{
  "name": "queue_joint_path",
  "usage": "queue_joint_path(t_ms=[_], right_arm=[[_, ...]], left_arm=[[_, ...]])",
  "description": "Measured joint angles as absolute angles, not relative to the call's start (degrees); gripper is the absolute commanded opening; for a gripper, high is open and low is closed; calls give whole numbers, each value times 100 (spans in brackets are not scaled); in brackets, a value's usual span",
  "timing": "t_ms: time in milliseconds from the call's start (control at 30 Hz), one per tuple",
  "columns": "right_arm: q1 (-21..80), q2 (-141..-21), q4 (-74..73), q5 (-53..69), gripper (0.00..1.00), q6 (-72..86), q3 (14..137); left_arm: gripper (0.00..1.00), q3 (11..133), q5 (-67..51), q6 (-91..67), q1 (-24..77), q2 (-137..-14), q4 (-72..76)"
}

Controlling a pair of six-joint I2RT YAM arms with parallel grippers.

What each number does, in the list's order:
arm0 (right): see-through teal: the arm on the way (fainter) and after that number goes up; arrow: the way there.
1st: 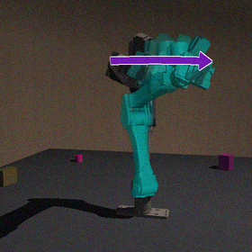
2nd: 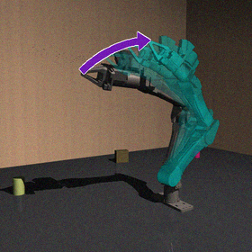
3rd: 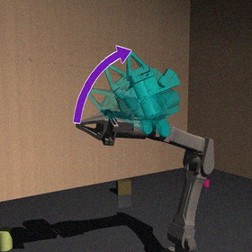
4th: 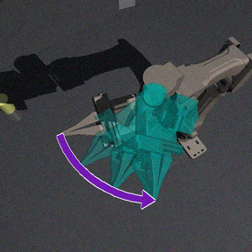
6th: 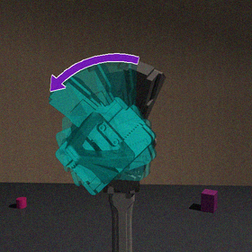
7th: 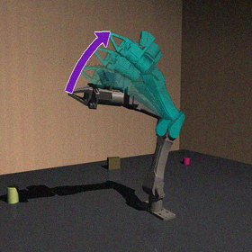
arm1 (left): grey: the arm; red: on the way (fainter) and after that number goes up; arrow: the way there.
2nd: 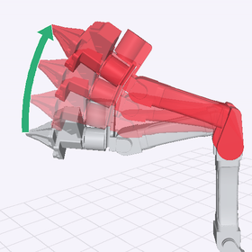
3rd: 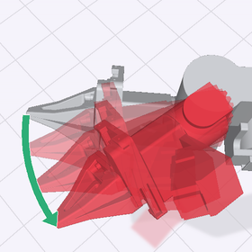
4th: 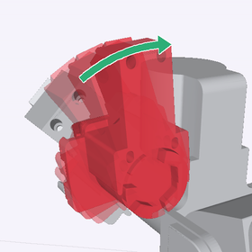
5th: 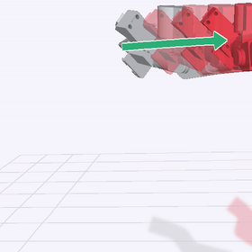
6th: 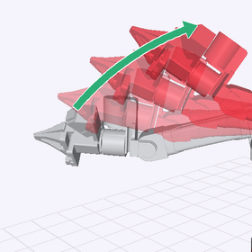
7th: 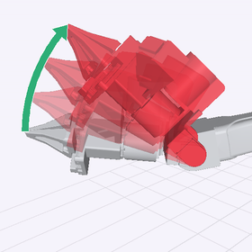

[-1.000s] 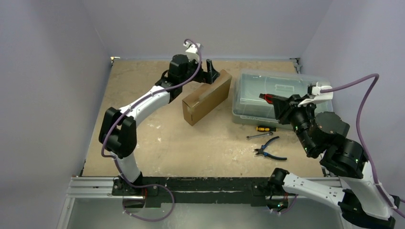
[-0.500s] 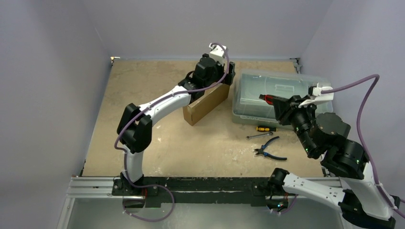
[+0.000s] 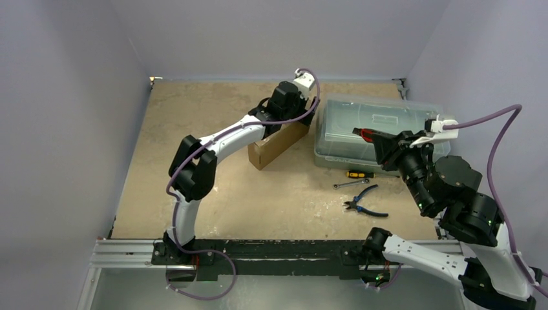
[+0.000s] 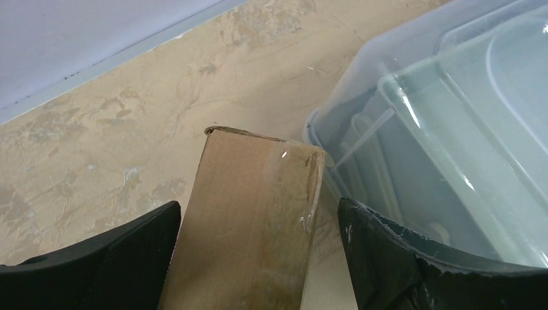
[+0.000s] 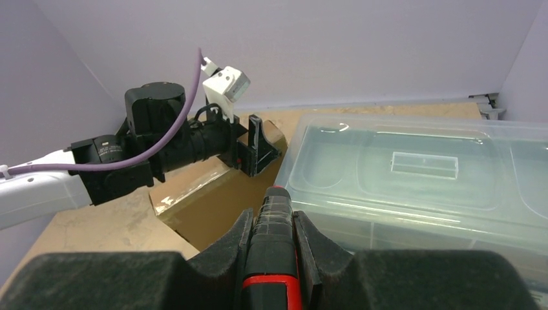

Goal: Unpack the express box

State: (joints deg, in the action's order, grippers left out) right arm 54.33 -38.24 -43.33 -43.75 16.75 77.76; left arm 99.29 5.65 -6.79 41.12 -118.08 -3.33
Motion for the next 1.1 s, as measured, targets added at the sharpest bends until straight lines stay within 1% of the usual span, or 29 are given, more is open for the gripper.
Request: queue_joint_path(t_ms=[133,267,400,533,667,700,733,767,800,867,933,1033,1100], right_arm=[[5433,-3824,-4331,-4348,0,1675,7776],[5433,-3844,-4329,-4274,0,1675,7776],[5433,-3946,-4322,-4217,0,1675,7771],[5433,-4163,-4296,-4077,0,1688,7747],[5433,-4637,-4176,-3785,0,1739,7745],[5433,-4751,-4141,-3747,0,1747,7743],[5433,-4890,-4097,-3660,0,1756,7738],[5433,-4995,-4034,-3614,0,1758,7732],[5435,-5109,-3983,-3551,0,1758,7732],[5437,-5312,-3892,-3448,0,1754,7732],[5437,-5376,-3833,-3395,0,1752,7732],[5437,-5330,-3760,-3387,0,1739,7732],[5437,-5269,-3752,-3393,0,1737,7734]], left_arm=[[80,9929,355,-414,4112,-11808,-443],[77,9802,198,-91,4112,-11745,-482],[76,9430,8,314,4112,-11419,-692],[73,8705,-185,617,4112,-10617,-932],[71,7658,-576,744,4110,-9218,-1146],[72,7389,-663,757,4110,-8860,-1118],[77,7118,-735,757,4110,-8497,-1085],[88,6936,-760,753,4110,-8239,-1074],[97,6722,-766,705,4119,-7937,-1037],[99,6569,-657,589,4128,-7714,-945],[99,6569,-454,381,4128,-7769,-755],[99,6840,12,102,4128,-8248,-589],[95,7255,342,-8,4123,-8744,-565]])
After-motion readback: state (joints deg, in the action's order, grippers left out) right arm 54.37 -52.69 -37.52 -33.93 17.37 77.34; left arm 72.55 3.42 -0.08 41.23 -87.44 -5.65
